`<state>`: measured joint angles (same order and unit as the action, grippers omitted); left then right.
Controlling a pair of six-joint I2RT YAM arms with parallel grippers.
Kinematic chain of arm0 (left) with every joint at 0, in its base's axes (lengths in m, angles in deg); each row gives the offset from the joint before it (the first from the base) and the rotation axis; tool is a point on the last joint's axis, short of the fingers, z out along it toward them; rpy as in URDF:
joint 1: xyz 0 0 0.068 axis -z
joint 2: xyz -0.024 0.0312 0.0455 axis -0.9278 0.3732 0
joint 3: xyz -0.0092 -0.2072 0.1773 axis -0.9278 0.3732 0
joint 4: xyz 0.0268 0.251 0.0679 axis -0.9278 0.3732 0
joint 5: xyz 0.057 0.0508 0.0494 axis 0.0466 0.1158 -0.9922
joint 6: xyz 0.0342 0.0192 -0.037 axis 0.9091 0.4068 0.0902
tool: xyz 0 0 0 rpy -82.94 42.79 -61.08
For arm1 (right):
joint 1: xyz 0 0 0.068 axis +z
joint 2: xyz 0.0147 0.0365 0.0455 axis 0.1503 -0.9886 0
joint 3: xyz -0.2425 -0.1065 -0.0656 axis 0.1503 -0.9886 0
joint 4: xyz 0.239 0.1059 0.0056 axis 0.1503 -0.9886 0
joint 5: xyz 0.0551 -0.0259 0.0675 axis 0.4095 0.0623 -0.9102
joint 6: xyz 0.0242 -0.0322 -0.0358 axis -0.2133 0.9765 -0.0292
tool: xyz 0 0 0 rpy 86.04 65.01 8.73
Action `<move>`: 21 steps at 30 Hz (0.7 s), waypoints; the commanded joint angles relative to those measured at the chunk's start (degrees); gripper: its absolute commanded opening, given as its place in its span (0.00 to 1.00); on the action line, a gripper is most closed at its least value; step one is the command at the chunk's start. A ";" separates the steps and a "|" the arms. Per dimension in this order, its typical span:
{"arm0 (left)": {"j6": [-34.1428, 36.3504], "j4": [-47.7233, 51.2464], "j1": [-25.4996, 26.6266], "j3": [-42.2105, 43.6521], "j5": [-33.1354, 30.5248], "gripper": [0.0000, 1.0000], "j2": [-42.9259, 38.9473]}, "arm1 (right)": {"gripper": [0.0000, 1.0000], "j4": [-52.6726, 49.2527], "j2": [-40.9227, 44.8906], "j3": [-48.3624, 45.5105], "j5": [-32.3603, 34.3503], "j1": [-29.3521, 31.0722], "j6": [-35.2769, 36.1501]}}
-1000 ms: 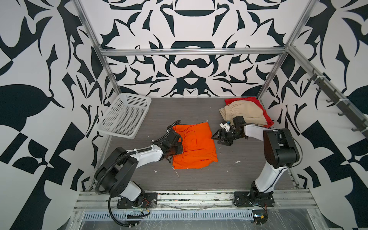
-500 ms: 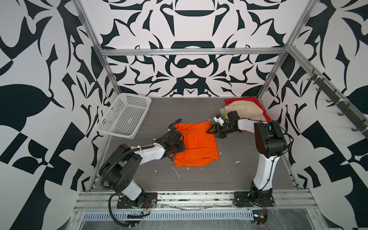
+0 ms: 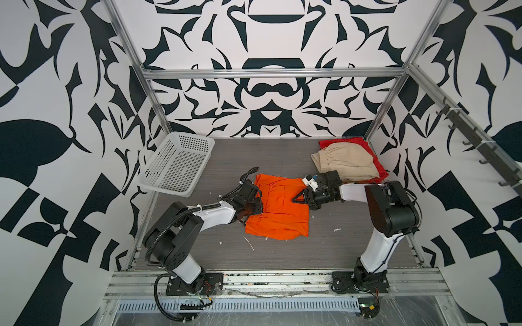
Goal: Fold and stack the shorts
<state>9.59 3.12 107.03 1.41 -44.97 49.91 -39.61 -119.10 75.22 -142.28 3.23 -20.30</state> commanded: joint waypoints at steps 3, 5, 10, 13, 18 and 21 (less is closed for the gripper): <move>-0.52 3.26 -0.10 1.75 1.67 0.36 2.69 | 0.69 11.04 0.72 -5.28 5.27 2.86 -9.43; -0.65 3.01 -0.09 1.98 1.77 0.36 2.31 | 0.65 11.50 1.00 -5.18 6.09 3.23 -9.96; -0.78 2.51 -0.09 2.74 1.63 0.36 1.09 | 0.54 10.86 1.11 -3.29 7.43 3.98 -9.76; -1.11 2.15 -0.09 3.00 1.49 0.36 0.87 | 0.47 12.16 0.54 -2.69 7.27 4.55 -10.78; -1.63 1.58 -0.09 2.91 1.52 0.36 0.58 | 0.22 10.45 1.41 -1.90 8.64 4.68 -10.69; -1.64 2.81 -0.09 1.86 1.40 0.37 -0.08 | 0.10 0.34 3.99 1.36 13.08 4.64 -5.82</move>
<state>8.87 0.67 106.98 2.48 -44.31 49.70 -32.05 -118.55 72.66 -133.36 7.58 -30.18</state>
